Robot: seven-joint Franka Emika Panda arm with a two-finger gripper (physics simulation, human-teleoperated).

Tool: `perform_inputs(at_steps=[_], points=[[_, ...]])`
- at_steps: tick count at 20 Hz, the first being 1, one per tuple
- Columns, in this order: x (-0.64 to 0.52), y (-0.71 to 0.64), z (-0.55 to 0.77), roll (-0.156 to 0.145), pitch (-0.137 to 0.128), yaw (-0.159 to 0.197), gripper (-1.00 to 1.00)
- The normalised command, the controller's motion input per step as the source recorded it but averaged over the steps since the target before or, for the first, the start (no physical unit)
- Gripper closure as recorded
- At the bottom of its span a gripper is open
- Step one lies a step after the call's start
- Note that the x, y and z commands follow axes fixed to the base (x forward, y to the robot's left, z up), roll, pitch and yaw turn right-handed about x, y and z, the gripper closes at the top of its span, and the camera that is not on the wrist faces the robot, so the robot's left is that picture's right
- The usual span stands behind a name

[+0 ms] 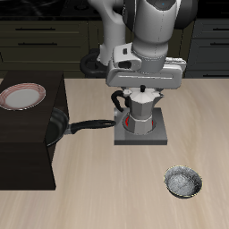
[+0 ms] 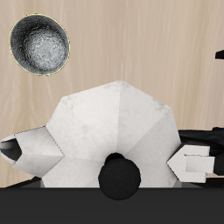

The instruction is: Place the moka pot on the stove

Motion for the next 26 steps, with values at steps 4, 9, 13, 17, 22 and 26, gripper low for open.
perform_inputs(at_steps=[4,9,13,17,22,26], points=[[-0.37,0.14,0.02,0.046,0.002,0.039,1.0],[-0.27,0.06,-0.01,0.019,0.023,-0.008,1.0],[-0.32,0.06,-0.03,0.017,-0.008,0.027,1.0],[-0.28,0.01,-0.1,0.022,0.011,0.016,1.0],[-0.33,0.04,-0.09,0.023,-0.009,0.031,1.0],[-0.17,-0.14,-0.08,-0.011,0.024,-0.023,1.0]])
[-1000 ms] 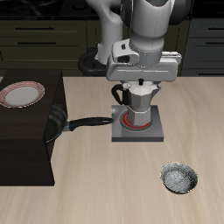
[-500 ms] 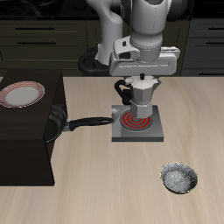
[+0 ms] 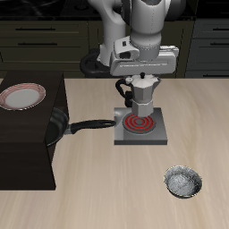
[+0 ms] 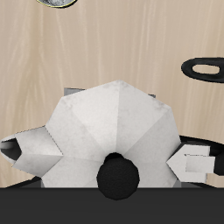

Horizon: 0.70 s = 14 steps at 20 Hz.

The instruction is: Place the moka pot on the stove

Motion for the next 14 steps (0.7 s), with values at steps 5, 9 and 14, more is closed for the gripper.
perform_inputs(at_steps=[5,9,14], points=[[-0.2,-0.07,-0.11,-0.011,-0.004,-0.001,1.0],[-0.1,-0.02,-0.02,-0.006,-0.018,0.014,1.0],[0.0,-0.07,-0.1,-0.017,-0.005,-0.002,1.0]])
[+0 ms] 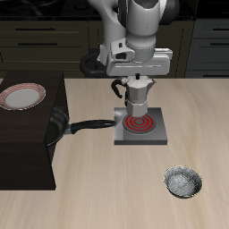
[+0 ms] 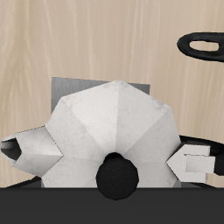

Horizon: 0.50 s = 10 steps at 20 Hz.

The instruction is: Place the moka pot on the stove

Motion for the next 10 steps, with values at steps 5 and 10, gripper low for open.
perform_inputs(at_steps=[5,10], points=[[0.04,-0.04,-0.07,-0.014,-0.012,0.01,1.0],[0.11,-0.04,-0.11,-0.029,-0.01,0.011,1.0]])
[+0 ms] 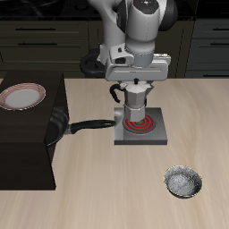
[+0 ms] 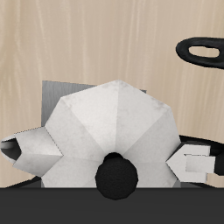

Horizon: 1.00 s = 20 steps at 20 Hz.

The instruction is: Place the moka pot on the stove

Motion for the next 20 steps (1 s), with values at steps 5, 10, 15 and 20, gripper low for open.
perform_inputs(at_steps=[5,10,15,20], points=[[-0.02,0.07,-0.11,0.008,-0.01,0.026,1.0],[0.08,0.06,-0.17,0.007,0.018,0.028,1.0],[0.07,0.0,-0.05,0.003,0.014,-0.001,1.0],[0.07,0.01,-0.16,0.001,0.037,0.007,1.0]])
